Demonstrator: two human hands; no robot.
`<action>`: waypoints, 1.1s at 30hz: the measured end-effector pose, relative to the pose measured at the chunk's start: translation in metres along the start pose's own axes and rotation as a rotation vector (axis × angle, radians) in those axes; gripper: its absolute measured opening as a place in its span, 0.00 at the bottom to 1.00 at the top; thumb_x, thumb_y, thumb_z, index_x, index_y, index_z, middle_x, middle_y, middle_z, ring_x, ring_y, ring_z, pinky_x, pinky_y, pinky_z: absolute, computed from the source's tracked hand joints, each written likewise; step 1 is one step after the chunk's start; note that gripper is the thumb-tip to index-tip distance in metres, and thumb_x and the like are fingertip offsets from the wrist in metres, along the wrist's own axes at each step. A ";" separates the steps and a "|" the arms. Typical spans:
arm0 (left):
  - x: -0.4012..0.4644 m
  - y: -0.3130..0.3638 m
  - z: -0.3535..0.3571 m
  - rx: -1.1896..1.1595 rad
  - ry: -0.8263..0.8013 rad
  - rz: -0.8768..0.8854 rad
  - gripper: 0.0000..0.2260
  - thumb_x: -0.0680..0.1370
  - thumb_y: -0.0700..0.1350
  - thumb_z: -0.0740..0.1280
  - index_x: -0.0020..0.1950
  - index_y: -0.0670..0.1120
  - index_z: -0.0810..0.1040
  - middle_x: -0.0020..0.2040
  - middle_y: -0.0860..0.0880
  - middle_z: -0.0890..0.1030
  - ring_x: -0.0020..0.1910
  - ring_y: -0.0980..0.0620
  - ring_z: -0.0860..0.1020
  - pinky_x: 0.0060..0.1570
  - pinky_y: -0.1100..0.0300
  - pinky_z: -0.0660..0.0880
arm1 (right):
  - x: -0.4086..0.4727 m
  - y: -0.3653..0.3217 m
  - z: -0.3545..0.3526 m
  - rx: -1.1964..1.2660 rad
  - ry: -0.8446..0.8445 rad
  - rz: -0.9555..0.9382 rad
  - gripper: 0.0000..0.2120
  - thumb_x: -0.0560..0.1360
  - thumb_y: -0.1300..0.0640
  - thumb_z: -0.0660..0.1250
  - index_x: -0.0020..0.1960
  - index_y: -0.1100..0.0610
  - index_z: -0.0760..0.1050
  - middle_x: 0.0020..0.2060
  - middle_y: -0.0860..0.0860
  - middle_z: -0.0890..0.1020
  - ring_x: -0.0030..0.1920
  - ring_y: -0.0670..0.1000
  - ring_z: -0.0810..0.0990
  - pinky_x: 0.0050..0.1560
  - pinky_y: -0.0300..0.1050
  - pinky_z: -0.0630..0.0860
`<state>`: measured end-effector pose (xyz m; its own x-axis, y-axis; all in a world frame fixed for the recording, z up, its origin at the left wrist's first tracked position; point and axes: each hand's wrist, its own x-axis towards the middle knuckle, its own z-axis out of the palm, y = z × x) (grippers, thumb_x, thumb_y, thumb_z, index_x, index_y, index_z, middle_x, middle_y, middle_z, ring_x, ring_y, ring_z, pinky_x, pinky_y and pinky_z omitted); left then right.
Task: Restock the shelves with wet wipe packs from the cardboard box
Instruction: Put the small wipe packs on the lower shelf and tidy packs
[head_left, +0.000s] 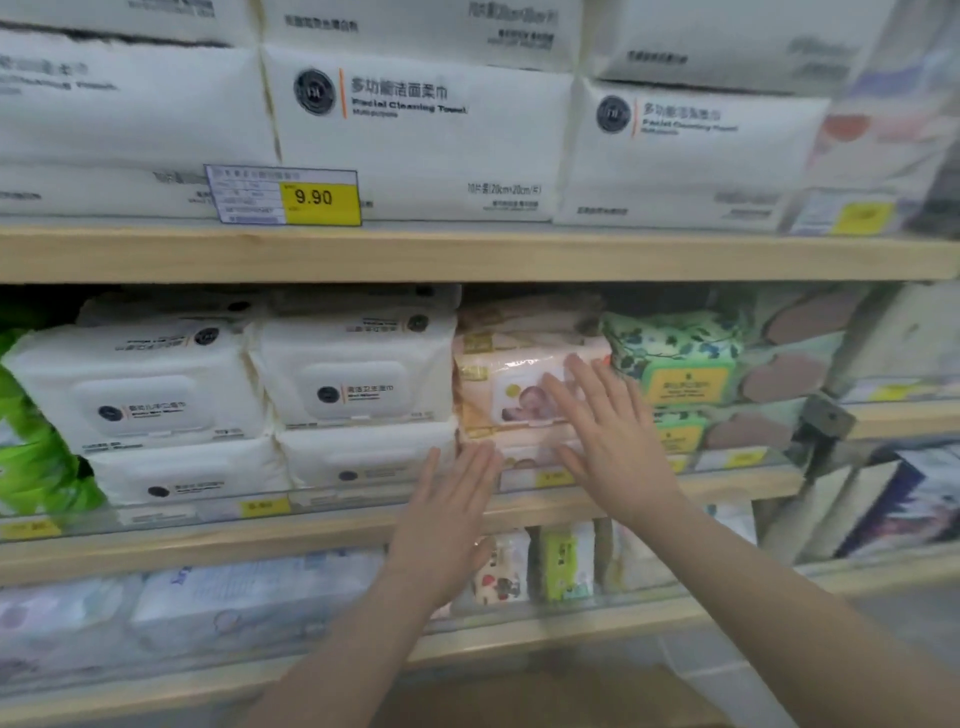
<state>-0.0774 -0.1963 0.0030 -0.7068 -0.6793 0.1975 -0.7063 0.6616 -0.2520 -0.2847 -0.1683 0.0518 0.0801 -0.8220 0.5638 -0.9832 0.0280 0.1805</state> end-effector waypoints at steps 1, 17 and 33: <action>0.005 0.001 0.001 0.004 0.002 -0.025 0.36 0.81 0.59 0.50 0.72 0.46 0.27 0.72 0.47 0.27 0.70 0.49 0.26 0.63 0.46 0.20 | 0.003 0.002 0.004 0.001 -0.013 -0.018 0.39 0.70 0.47 0.72 0.74 0.50 0.57 0.73 0.57 0.63 0.72 0.61 0.63 0.69 0.62 0.64; 0.096 0.047 -0.070 -0.136 0.512 0.054 0.27 0.70 0.49 0.69 0.68 0.48 0.70 0.67 0.43 0.72 0.67 0.43 0.67 0.67 0.43 0.55 | 0.001 0.090 -0.017 -0.176 -0.065 0.218 0.48 0.59 0.49 0.80 0.72 0.49 0.58 0.70 0.58 0.67 0.69 0.65 0.65 0.64 0.68 0.64; 0.123 0.034 -0.075 -0.239 0.328 -0.170 0.34 0.74 0.61 0.63 0.75 0.58 0.52 0.72 0.47 0.63 0.70 0.44 0.61 0.68 0.36 0.49 | 0.017 0.093 -0.017 -0.195 -0.203 0.145 0.42 0.64 0.48 0.74 0.72 0.50 0.56 0.67 0.57 0.68 0.70 0.64 0.63 0.66 0.71 0.59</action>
<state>-0.1918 -0.2336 0.0900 -0.5278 -0.6738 0.5171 -0.7759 0.6302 0.0291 -0.3715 -0.1701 0.0923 -0.1122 -0.8975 0.4264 -0.9305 0.2456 0.2719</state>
